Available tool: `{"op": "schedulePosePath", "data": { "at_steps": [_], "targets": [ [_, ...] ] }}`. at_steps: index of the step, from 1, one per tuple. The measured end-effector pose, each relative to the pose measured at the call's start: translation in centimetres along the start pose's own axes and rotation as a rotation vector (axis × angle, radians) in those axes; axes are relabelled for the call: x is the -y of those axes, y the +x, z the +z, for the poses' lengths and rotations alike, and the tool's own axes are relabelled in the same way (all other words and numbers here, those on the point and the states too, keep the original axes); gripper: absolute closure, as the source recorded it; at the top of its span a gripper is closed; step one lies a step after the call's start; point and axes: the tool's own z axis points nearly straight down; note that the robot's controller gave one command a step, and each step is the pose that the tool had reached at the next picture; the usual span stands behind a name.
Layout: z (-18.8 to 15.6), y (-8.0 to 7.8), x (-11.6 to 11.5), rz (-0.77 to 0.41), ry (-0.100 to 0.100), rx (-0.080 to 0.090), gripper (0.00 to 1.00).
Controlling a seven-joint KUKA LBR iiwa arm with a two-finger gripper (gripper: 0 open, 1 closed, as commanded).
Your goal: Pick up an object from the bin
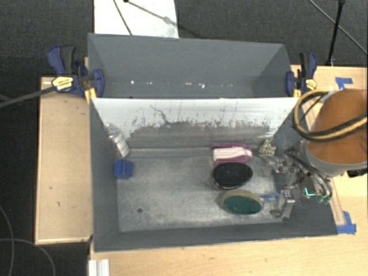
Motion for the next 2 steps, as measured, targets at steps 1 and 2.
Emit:
{"op": "schedulePosePath", "data": {
  "at_steps": [1,2],
  "targets": [
    [10.36,-2.85,-4.13,-0.048,0.006,0.020,0.00],
    [9.92,-3.05,-3.99,-0.051,0.007,0.027,1.00]
  ]
}}
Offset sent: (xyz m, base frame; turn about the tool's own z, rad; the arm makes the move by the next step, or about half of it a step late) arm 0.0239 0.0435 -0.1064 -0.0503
